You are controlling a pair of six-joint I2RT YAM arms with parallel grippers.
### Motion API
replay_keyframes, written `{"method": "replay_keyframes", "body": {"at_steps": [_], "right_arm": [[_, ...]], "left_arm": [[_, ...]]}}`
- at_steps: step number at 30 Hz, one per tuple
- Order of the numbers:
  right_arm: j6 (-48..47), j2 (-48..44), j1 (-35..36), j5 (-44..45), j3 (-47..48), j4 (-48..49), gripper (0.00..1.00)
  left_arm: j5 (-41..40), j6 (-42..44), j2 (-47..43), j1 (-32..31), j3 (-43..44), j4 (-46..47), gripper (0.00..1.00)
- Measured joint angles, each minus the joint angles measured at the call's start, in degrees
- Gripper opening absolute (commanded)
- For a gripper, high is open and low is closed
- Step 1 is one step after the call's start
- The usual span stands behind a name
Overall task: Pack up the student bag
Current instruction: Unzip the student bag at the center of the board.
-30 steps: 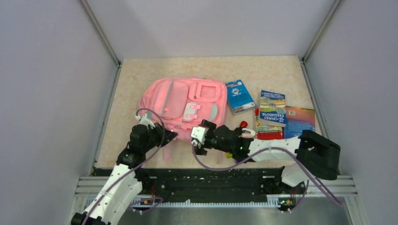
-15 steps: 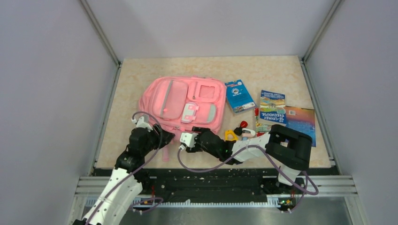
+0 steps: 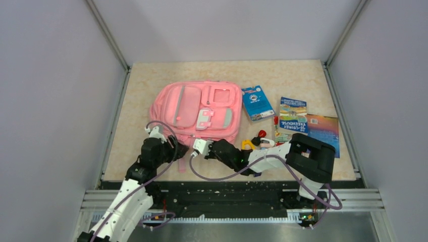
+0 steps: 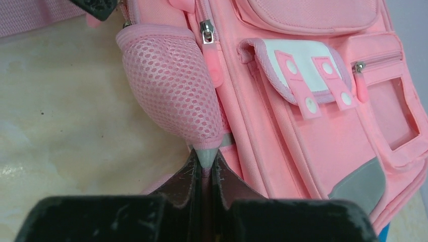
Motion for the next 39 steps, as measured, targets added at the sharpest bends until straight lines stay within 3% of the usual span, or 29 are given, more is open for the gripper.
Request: {"method": "replay_keyframes", "body": {"at_steps": [12,18,25,39], "right_arm": [[7.17,-3.89,-4.04,-7.04,0.48,-6.19,0.00],[8.79,-4.00,-4.96,-8.87,0.48,-7.21,0.00],[10.14,-4.09,-5.46,-9.94,0.48,-7.34,0.00],[10.82,-4.13,-5.95,-11.04,0.48,-7.39,0.00]], "left_arm": [[0.72,4.98,6.64,-1.16,-0.59,5.75,0.55],[-0.17,6.23,11.56,-5.22,-0.59,8.90,0.55],[-7.06,7.76,15.34,-11.10,-0.31,10.67,0.41],[-18.97,9.40,15.23,-18.34,1.79,11.28,0.31]]}}
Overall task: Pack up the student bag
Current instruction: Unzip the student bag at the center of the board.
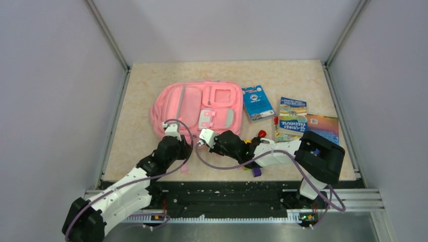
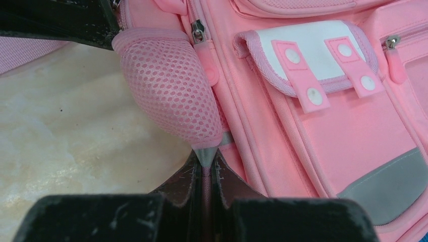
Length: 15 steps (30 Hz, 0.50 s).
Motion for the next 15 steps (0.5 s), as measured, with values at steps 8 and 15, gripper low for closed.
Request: {"method": "replay_keyframes", "body": {"at_steps": [8,15], "right_arm": [[0.79,-0.28,-0.35,-0.66,0.00,-0.04,0.00],[0.83,-0.28,-0.37,-0.66,0.00,-0.07,0.00]], "left_arm": [[-2.49,0.22,-3.65,-0.52,0.00,-1.81,0.26],[-3.02,-0.13,-6.10,-0.55,0.74,-4.92,0.11]]}}
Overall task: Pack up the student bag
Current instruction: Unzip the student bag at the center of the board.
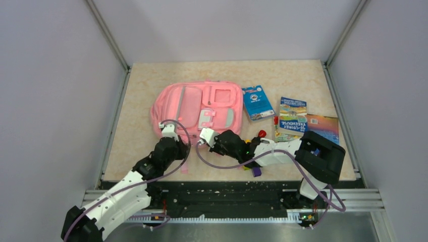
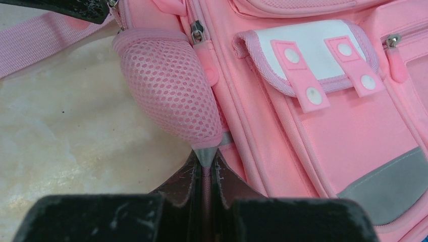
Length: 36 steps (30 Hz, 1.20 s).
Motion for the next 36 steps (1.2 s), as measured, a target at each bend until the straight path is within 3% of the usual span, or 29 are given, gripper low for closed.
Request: {"method": "replay_keyframes", "body": {"at_steps": [3,16,28,36], "right_arm": [[0.00,0.00,0.00,0.00,0.00,0.00,0.00],[-2.60,-3.23,0.02,0.98,-0.02,0.00,0.00],[-8.55,-5.57,0.17,2.97,-0.13,0.00,0.00],[-8.96,-8.44,-2.64,1.09,-1.05,-0.61,0.00]], "left_arm": [[0.00,-0.52,-0.70,-0.17,0.52,-1.05,0.00],[-2.27,-2.86,-1.84,-0.37,6.49,-7.43,0.00],[-10.62,-4.57,0.83,-0.61,12.37,-13.29,0.00],[-8.59,-1.90,3.43,4.61,14.58,-12.13,0.00]]}}
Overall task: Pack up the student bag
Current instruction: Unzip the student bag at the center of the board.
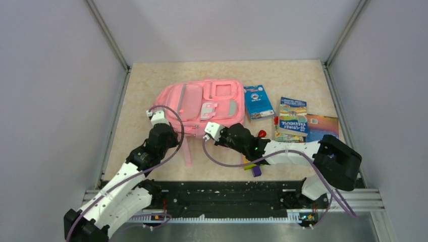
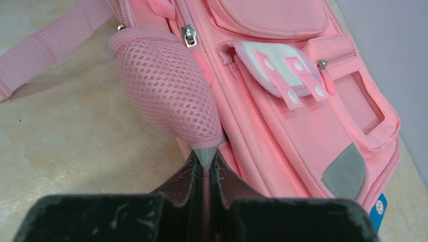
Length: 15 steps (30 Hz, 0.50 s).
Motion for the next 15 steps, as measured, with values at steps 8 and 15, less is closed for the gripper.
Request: {"method": "replay_keyframes", "body": {"at_steps": [8,15], "right_arm": [[-0.17,-0.13,-3.43,-3.85,-0.02,1.22,0.00],[-1.16,0.26,-5.60,-6.40,0.48,1.95,0.00]], "left_arm": [[9.99,3.32,2.71,15.28,1.29,3.06,0.00],[13.73,4.13,6.23,21.75,1.99,5.29,0.00]]}}
